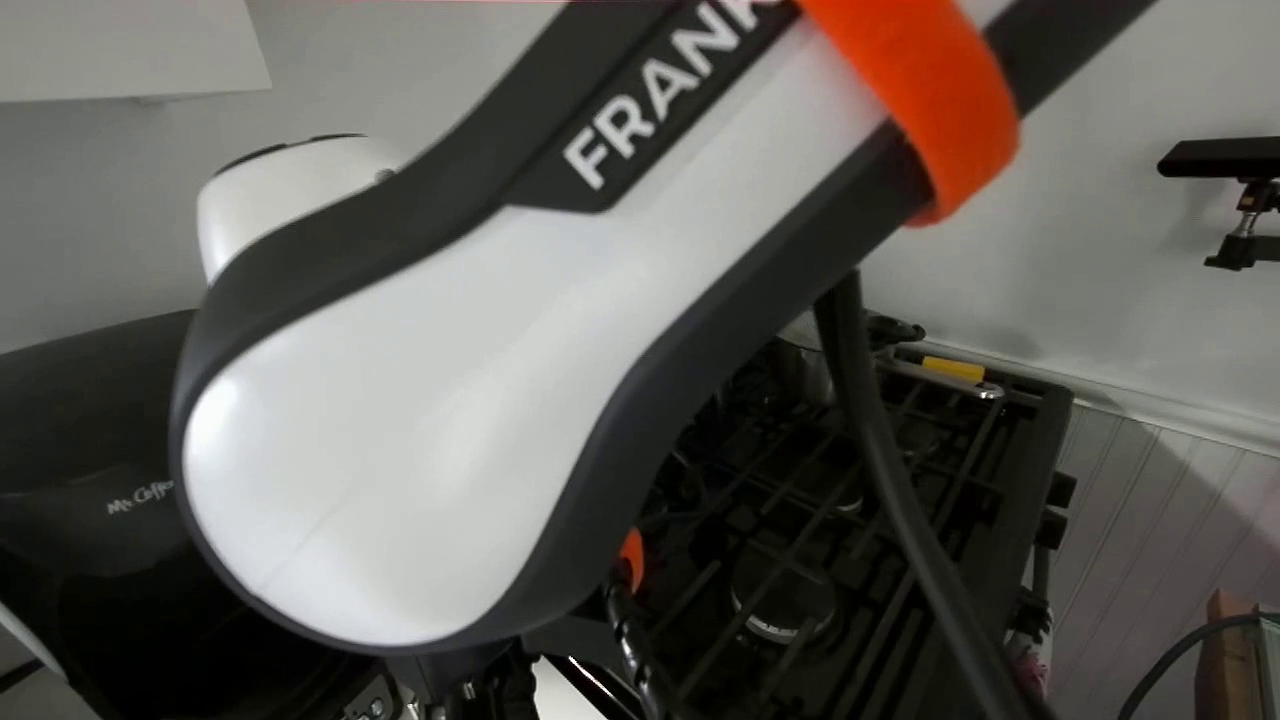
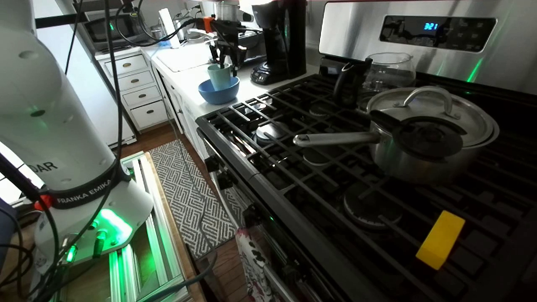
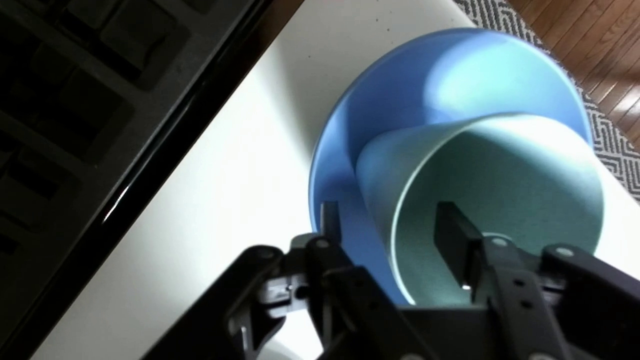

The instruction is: Put the cup in the blue bowl

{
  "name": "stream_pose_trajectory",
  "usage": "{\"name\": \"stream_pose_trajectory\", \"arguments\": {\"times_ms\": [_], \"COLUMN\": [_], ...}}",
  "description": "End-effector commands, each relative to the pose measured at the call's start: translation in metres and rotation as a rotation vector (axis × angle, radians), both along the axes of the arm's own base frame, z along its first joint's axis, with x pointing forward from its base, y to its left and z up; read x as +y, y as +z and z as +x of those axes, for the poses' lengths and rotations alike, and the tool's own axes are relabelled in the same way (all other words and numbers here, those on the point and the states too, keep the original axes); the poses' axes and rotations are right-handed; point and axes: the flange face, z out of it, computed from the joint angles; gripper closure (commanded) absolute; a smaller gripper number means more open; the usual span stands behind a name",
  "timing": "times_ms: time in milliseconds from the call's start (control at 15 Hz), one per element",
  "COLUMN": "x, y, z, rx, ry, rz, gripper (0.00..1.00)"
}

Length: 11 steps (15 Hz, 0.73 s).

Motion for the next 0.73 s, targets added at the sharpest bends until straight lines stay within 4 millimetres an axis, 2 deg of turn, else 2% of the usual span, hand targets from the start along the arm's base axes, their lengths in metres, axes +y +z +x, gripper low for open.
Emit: {"name": "stream_pose_trajectory", "arguments": {"times_ms": [0,133,200,400,600,667], "x": [0.004,0.001,-0.003,-0.026,-0.064,-0.035], "y": [0.025,0.041,0.05,0.077,0.096,0.086], "z": [-0.008,-0.019,-0.024,-0.041,-0.055,-0.033], "rx": [-0.045,-0.076,-0.103,-0.19,-0.283,-0.221], "ry": [0.021,0.027,0.019,-0.05,-0.199,-0.124], "rz": [-0.005,0.01,0.009,0.023,0.042,0.042], "gripper": [0.16,0.02,0.0,0.0,0.0,0.0]}}
